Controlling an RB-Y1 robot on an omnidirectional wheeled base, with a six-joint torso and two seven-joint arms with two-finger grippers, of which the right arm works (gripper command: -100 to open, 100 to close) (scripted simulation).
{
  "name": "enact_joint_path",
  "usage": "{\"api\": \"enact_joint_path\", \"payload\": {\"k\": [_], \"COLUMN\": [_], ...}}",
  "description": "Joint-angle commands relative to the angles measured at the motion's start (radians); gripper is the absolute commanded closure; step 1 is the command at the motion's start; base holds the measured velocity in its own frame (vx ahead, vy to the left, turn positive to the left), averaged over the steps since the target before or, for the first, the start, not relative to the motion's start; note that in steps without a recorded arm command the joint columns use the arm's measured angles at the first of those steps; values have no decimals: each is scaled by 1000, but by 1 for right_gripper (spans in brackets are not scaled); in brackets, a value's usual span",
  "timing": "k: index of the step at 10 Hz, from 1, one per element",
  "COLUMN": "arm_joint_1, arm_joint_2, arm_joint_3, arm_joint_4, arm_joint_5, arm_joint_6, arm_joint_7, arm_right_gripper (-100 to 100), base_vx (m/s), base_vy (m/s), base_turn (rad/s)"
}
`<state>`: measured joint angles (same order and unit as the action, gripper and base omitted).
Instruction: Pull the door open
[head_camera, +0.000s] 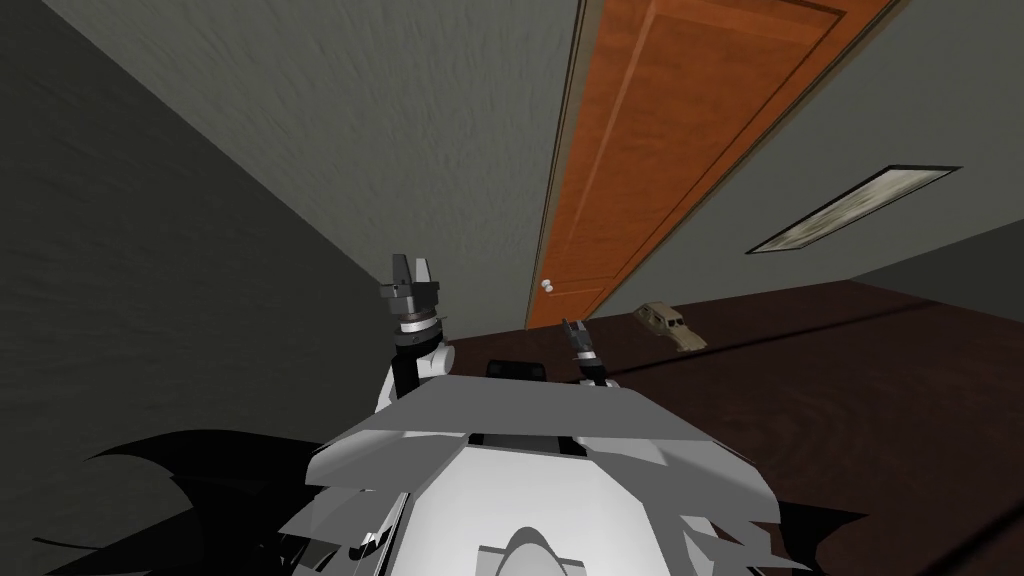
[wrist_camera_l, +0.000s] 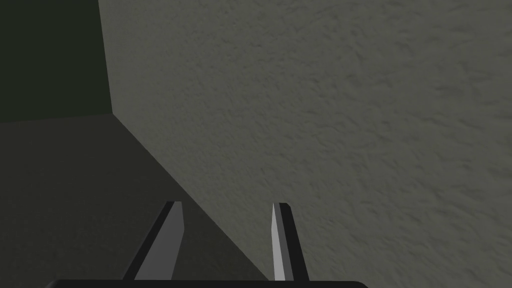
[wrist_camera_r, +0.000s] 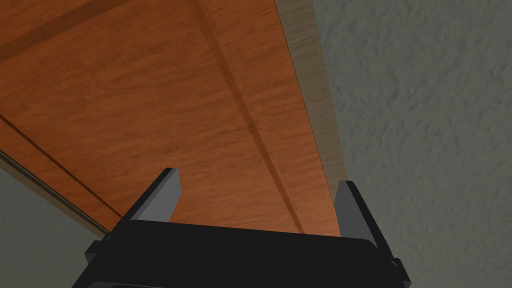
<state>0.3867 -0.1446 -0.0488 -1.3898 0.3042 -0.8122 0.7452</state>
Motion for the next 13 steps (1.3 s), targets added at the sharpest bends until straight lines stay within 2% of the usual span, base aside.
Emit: {"api": "enact_joint_path", "payload": {"k": [1,13], "arm_joint_1": [-1,-24], "arm_joint_2": [-1,-19], "arm_joint_3": [-4,-37], "arm_joint_4": [28,258], "arm_joint_5": [12,106], "arm_joint_6": [-14,-118], "arm_joint_7": [31,260], "arm_right_gripper": [-100,-100], "base_vx": [99,133], "base_vy": [12,10], "base_turn": [5,0]}}
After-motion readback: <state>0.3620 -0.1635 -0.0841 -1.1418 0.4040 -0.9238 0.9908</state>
